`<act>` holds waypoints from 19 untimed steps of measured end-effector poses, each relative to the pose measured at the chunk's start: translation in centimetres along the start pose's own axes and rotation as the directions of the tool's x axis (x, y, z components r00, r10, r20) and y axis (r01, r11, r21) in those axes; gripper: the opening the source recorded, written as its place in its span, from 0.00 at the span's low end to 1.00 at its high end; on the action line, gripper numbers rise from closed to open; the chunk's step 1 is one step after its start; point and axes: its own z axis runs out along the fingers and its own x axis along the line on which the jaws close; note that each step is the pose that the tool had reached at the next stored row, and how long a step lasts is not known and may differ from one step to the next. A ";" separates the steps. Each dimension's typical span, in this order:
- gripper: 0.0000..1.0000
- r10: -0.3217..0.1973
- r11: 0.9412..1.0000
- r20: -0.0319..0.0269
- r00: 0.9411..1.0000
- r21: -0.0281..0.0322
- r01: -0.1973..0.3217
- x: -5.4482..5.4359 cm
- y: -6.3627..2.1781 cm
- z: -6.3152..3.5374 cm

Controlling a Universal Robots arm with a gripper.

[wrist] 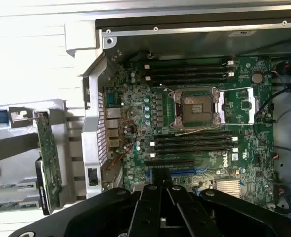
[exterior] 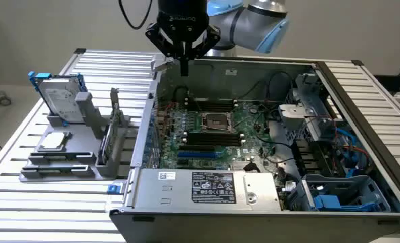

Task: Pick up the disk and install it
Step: 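Reach for the disk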

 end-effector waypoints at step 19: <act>0.11 0.000 1.000 0.000 1.000 0.000 0.000 4.6 0.11 -0.08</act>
